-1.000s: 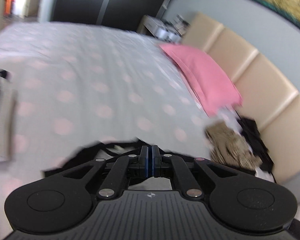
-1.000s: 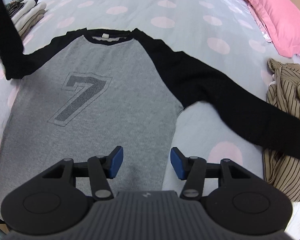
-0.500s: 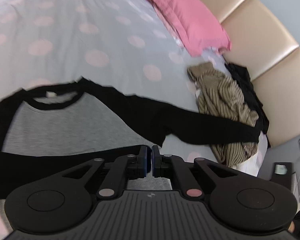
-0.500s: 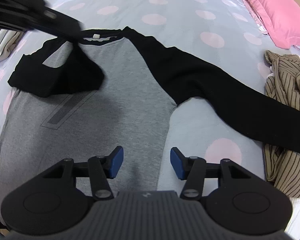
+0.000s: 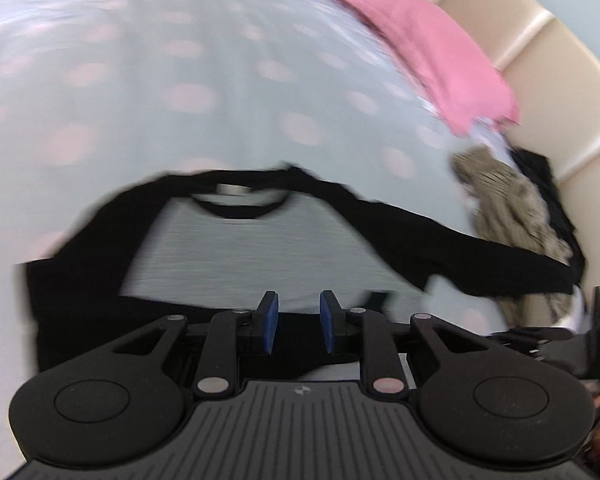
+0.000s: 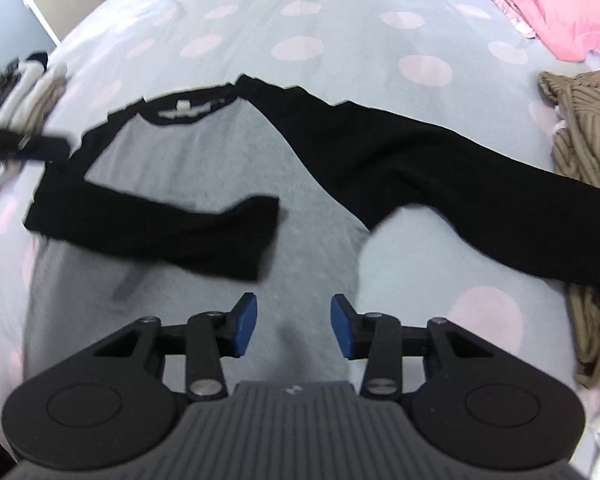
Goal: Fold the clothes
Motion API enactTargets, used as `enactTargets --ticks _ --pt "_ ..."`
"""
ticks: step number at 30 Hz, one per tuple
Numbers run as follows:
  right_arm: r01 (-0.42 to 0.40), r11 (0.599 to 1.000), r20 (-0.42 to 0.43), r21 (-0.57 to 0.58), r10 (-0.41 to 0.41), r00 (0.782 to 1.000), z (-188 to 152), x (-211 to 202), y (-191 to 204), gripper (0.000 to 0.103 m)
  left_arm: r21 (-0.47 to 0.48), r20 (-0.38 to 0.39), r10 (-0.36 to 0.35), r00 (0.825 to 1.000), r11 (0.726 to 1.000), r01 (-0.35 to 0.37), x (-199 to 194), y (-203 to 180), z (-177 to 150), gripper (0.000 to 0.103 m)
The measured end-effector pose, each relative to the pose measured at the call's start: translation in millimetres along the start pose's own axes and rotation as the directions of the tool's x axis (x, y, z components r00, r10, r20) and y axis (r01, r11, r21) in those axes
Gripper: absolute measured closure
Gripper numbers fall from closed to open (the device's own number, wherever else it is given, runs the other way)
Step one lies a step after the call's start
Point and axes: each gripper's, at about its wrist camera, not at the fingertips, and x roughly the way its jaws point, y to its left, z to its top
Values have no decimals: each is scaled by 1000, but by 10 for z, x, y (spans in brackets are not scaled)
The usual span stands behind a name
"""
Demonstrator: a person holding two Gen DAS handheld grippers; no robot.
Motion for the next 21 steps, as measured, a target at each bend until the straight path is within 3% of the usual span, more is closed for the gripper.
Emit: enactTargets --ticks 4,8,14,17,19,21 --pt "-39 999 14 12 39 999 184 90 48 59 -85 35 54 998 995 -51 -130 439 -12 83" --pt "-21 1000 30 1 21 999 431 231 37 59 -169 65 96 993 982 -84 -201 830 -20 83" --pt "-31 999 -18 32 31 999 605 584 -119 59 -295 102 162 982 947 -126 -308 1417 -33 81" --pt "-81 994 -30 75 83 996 592 695 -146 59 -324 126 184 975 936 -135 -250 1573 19 71" --pt "-90 993 -33 78 93 995 592 740 -109 59 -342 142 196 970 930 -137 -206 1680 51 70" --pt "-99 993 -30 67 101 994 601 756 -58 79 -331 118 201 972 931 -153 -100 1716 80 68"
